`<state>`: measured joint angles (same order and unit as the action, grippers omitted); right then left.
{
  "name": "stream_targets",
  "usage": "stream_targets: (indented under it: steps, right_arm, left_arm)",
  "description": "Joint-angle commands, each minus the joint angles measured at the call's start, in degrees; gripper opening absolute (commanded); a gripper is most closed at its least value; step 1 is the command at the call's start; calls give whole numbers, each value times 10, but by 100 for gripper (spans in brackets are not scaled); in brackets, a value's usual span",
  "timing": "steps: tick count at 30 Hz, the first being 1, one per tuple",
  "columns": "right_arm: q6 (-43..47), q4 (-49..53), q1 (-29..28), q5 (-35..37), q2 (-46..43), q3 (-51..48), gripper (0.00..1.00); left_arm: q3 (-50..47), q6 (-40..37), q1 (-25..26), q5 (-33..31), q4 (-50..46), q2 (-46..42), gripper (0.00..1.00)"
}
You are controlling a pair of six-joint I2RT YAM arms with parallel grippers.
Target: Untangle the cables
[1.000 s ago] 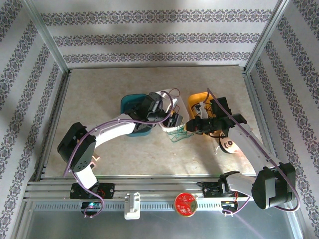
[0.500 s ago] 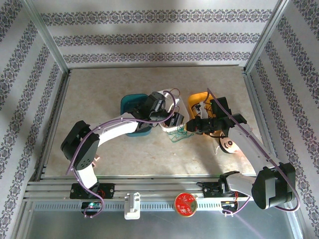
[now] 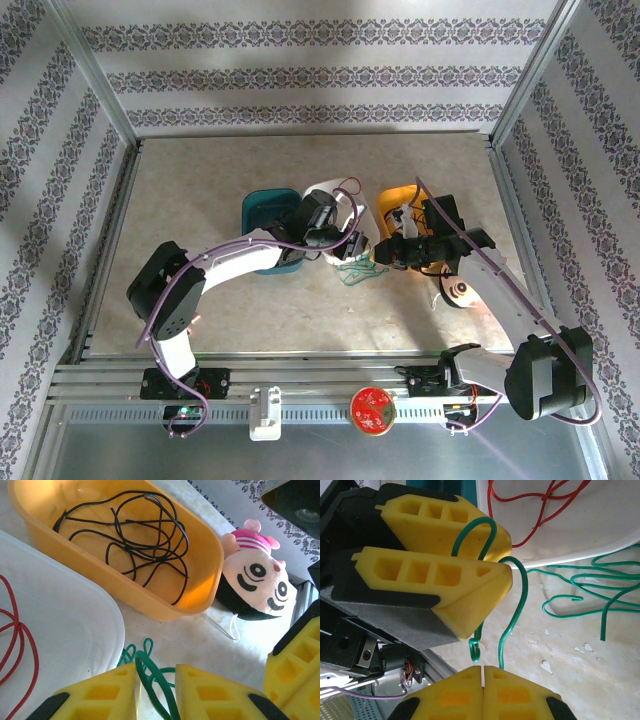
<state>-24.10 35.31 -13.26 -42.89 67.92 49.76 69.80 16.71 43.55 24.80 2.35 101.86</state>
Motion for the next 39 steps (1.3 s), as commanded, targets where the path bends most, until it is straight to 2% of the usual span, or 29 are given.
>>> stream_targets:
  steps: [1,6,9,15,20,28,34,37,39]
  right_arm:
    - [3,-2,1,0,-2,6,0]
    - [1,-2,1,6,-6,2,0]
    - [-8,-1,3,36,-14,-3,0]
    - [-36,-1,36,96,-27,-21,0]
    - [-51,12,77,136,-36,-36,0]
    - [-52,13,91,131,-32,-29,0]
    - [-57,15,91,174,-43,-25,0]
    - [-56,-9,86,123,-36,-25,1]
    - [-54,-15,67,104,-31,-17,28]
  left_arm:
    - [3,5,5,-24,19,-16,23]
    - [-10,7,3,-64,47,-40,8]
    - [-27,19,-5,-84,79,-60,0]
    - [-74,56,-36,-112,137,-108,0]
    - [-115,57,-61,-162,133,-154,0]
    - [-162,78,-101,-205,129,-206,0]
    - [-217,140,-154,-272,154,-256,0]
    - [-221,133,-163,-264,147,-267,0]
    - [-215,125,-169,-258,129,-271,0]
